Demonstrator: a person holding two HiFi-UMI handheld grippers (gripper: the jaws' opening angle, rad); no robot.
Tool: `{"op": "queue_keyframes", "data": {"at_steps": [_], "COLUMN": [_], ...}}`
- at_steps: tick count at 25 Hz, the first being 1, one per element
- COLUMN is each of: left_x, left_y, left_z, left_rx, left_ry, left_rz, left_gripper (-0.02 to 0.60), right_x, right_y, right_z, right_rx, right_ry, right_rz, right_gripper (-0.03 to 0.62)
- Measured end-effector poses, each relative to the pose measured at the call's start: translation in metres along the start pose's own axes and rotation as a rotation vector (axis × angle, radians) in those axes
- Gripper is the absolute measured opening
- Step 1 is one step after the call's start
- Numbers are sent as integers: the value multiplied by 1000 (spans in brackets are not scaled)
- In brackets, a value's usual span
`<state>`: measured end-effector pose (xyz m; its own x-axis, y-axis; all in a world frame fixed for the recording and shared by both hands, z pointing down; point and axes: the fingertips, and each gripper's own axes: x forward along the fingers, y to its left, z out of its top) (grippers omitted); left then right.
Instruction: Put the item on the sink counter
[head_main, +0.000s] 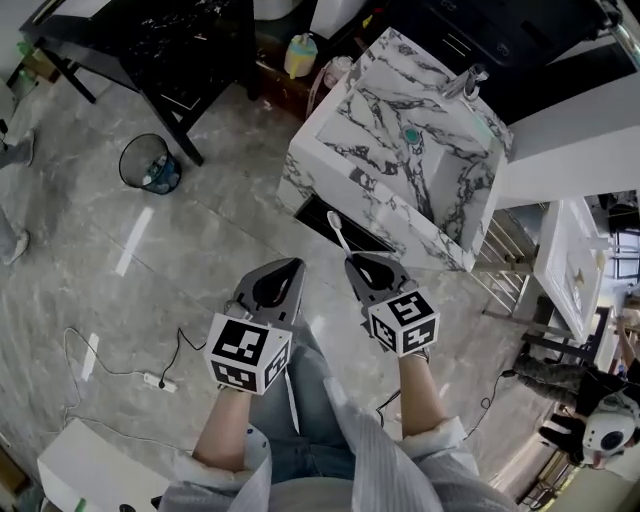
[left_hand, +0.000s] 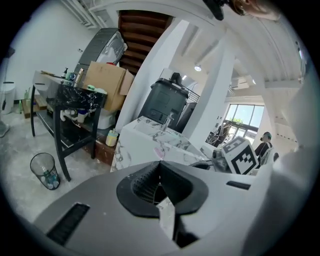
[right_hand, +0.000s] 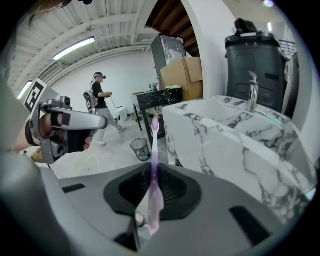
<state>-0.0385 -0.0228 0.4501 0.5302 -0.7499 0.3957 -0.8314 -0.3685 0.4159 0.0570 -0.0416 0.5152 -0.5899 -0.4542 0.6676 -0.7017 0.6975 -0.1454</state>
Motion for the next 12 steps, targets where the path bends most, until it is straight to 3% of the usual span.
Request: {"op": "queue_keyframes", "data": {"at_steps": [12], "left_x": [36], "left_y": [59], "left_z": [-124], "left_rx": [-42], "left_ry": [45], "left_rz": [3], "left_gripper": [15], "right_x": [103], "right_y": [-50], "right_z": [-104], "right_rx": [-26], "right_ry": [97], "right_rz": [-94], "right_gripper": [52]}}
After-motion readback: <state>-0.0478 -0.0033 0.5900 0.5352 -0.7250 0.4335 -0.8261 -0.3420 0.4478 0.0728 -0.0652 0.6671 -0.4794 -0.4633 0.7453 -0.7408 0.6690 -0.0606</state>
